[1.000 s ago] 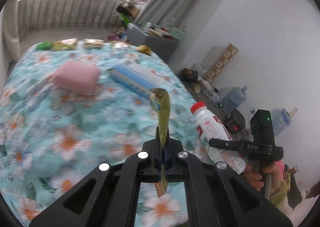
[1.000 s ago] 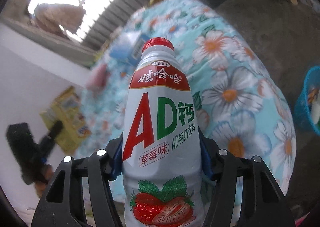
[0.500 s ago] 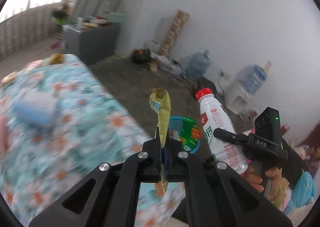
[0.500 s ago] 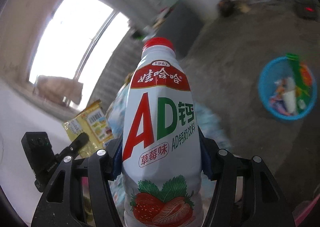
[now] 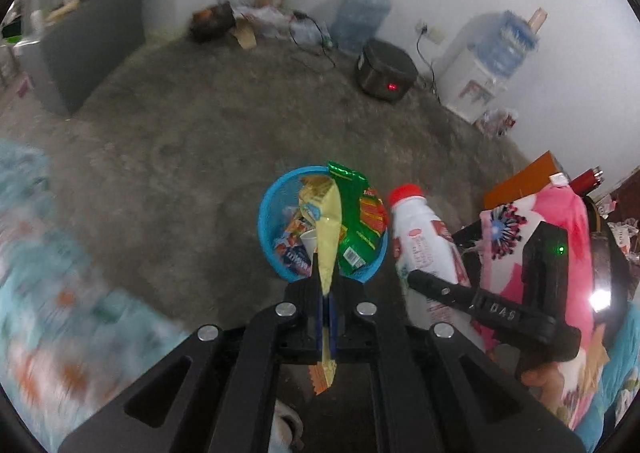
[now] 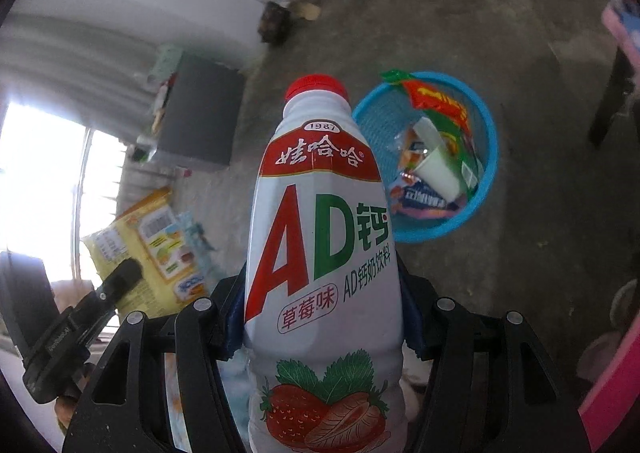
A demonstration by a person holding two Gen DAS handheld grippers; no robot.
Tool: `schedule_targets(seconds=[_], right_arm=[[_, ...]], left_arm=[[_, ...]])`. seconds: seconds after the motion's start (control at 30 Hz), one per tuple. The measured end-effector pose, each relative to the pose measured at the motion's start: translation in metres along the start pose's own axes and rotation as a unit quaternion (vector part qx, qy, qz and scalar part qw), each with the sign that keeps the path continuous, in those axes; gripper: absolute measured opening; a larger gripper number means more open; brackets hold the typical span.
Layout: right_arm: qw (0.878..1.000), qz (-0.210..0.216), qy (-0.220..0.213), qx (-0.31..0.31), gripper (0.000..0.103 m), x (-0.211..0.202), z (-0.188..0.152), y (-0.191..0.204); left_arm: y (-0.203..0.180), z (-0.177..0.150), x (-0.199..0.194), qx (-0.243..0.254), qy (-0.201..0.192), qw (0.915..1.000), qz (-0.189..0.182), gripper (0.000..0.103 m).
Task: Collect trash
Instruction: 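Open both tools to drop the bottle and wrapper into the wastebasket, then move both tools back toward the quilt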
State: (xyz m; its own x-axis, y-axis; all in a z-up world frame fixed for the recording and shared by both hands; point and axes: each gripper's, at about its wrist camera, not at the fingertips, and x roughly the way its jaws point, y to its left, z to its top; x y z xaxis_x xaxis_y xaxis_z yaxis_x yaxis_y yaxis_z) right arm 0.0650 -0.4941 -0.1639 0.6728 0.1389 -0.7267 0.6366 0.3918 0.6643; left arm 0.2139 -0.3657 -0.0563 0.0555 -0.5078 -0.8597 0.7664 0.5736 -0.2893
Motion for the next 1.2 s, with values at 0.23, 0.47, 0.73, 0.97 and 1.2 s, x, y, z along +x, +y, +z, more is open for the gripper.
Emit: schedule_targets(seconds=[0.23, 0.47, 0.73, 0.97, 1.2], right_arm=[[0.999, -0.051, 0.0, -0.014, 0.076, 0.056, 0.056, -0.013], [0.997, -0.08, -0.022, -0.014, 0.076, 0.046, 0.031, -0.017], [0.995, -0.078, -0.048, -0.045, 0.077, 0.027, 0.001, 0.014], [0.993, -0.048, -0.048, -0.094, 0.085, 0.004, -0.023, 0.06], [0.989, -0.004, -0.014, -0.15, 0.088, -0.004, -0.046, 0.107]], left_arm=[[-0.008, 0.048, 0.086, -0.017, 0.024, 0.9993, 0.024, 0.06], [-0.002, 0.032, 0.067, -0.027, 0.01, 0.9994, 0.02, 0.063], [-0.015, 0.012, -0.012, 0.0, -0.05, 0.9986, 0.014, 0.067], [-0.009, -0.028, -0.111, 0.003, -0.131, 0.9913, 0.012, 0.074], [0.044, -0.104, -0.21, -0.049, -0.209, 0.9754, 0.048, 0.081]])
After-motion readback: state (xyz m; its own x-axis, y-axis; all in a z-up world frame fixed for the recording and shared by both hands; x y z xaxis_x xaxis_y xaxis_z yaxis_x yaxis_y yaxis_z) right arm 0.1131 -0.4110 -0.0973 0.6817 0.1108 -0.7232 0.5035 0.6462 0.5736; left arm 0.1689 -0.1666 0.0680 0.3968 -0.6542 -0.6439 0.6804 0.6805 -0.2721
